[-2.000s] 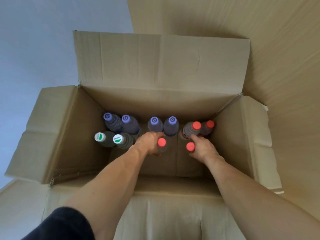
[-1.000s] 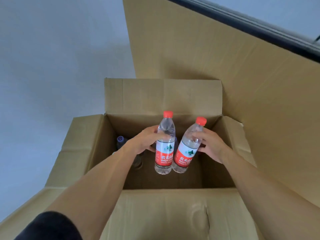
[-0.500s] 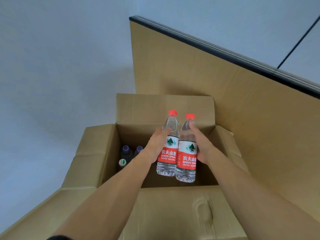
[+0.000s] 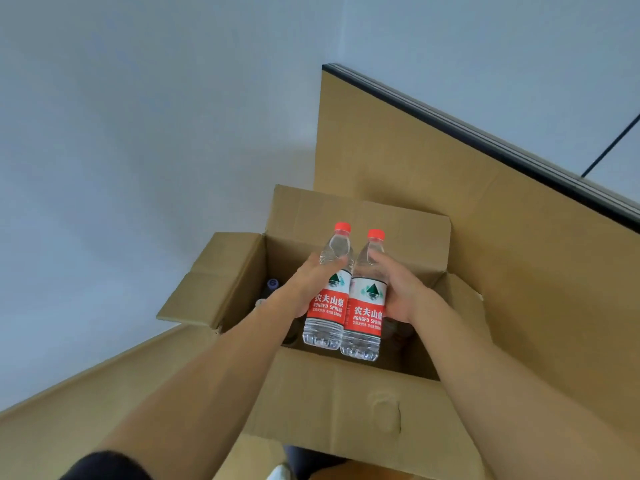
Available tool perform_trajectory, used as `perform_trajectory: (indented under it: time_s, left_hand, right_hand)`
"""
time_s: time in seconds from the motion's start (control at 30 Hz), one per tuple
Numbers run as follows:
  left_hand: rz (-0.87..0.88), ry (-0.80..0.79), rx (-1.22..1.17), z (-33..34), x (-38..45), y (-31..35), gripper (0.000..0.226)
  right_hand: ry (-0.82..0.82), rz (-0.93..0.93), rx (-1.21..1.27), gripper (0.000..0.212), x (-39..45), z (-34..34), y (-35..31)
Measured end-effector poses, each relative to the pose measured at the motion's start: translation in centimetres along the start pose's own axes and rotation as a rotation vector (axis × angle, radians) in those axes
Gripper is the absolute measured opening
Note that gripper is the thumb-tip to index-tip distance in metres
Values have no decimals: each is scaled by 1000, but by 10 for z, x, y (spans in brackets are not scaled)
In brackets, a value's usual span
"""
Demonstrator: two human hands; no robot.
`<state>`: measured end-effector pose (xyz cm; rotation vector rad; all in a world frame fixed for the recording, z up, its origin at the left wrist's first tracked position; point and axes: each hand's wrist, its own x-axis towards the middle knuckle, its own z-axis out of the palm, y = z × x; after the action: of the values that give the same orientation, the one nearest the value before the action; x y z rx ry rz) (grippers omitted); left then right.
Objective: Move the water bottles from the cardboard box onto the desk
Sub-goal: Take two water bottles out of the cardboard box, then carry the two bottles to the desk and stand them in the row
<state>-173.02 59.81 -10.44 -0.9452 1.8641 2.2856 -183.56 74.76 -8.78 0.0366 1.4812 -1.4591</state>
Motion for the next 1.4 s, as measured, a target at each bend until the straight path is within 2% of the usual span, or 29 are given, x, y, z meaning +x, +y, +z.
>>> perform_trajectory:
  time_s: [0.2,0.4,0.53,0.7,0.87,1.03,1.2,1.4]
  left_hand:
    - [74,148,-72,14,-33,3,58]
    - [159,266,-155,10,-76,-5,57]
    - [155,390,-269,-11,-114,-22,54]
    - [185,558,-343,-55,-174,-52,54]
    - [171,726,-398,-114,-260,-88,48]
    - [157,925,-516,-178,-365,-136,58]
    - [175,1103,-633,-232,-480,-188,63]
    - [214,1268,-740,-265,-608,-244,56]
  right_hand:
    - [-149,-44,-128,57,-18,-4,-8]
    - [-244,48,-141,76,-23,17,2]
    - [-309,92,-202,73,-27,54,17]
    - [-386,144,-358,69,-40,129,49]
    - [-582,187,-473,66,-63,223,99]
    - [-777,197,-575,43,-102,332,166]
    - [-898,205,-710,49,-156,437,246]
    - [-1029,247,-848,62,-224,539,340]
